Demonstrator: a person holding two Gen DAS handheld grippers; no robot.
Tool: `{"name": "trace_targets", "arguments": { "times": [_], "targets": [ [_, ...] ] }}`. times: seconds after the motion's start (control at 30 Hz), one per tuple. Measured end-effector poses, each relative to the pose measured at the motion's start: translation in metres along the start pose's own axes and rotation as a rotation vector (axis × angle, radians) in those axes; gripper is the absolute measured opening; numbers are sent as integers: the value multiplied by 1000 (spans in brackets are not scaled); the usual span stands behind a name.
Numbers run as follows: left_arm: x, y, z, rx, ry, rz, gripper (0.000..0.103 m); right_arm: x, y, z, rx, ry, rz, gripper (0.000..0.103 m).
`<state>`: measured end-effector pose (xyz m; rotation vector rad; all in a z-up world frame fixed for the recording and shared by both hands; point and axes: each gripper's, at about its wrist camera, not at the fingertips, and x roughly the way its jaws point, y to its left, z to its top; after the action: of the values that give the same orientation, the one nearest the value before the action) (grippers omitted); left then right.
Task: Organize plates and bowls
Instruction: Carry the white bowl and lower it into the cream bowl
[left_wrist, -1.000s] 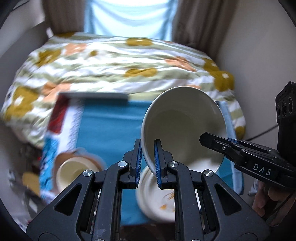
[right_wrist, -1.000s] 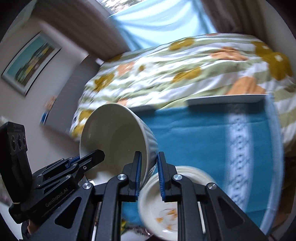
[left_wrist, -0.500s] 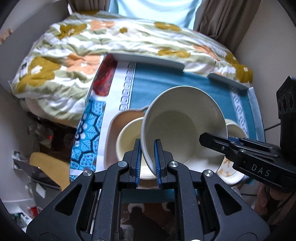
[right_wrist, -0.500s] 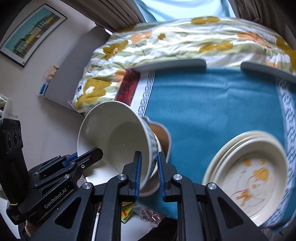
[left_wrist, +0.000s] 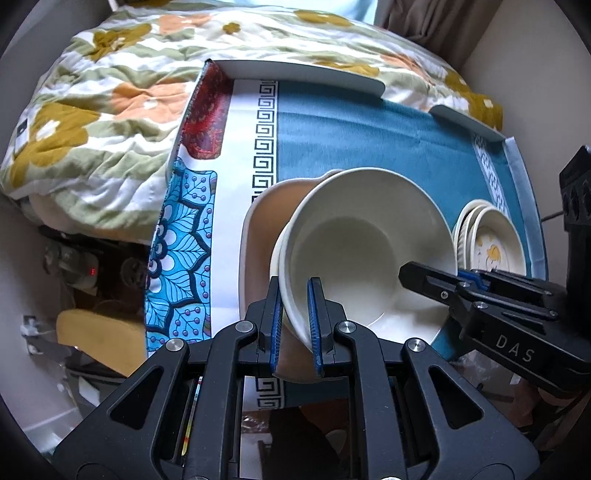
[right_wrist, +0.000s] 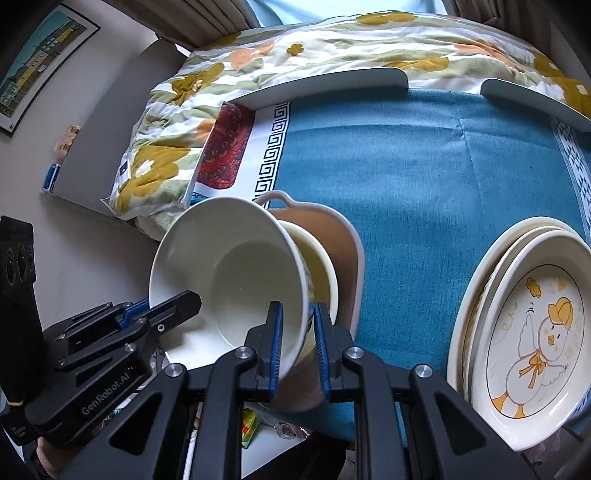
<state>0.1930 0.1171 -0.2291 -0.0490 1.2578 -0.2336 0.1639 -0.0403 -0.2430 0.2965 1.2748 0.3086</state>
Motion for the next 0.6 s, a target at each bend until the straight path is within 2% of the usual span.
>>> {"name": "trace_targets", "arguments": {
  "times": [0.33,0.6],
  "targets": [
    [12,-3,3,64,29,11,11,2,2,-1,13,-17,-52,16],
    [15,-14,3,134,33,86,11,2,2,-4,23,-22,-83,16]
  ]
}}
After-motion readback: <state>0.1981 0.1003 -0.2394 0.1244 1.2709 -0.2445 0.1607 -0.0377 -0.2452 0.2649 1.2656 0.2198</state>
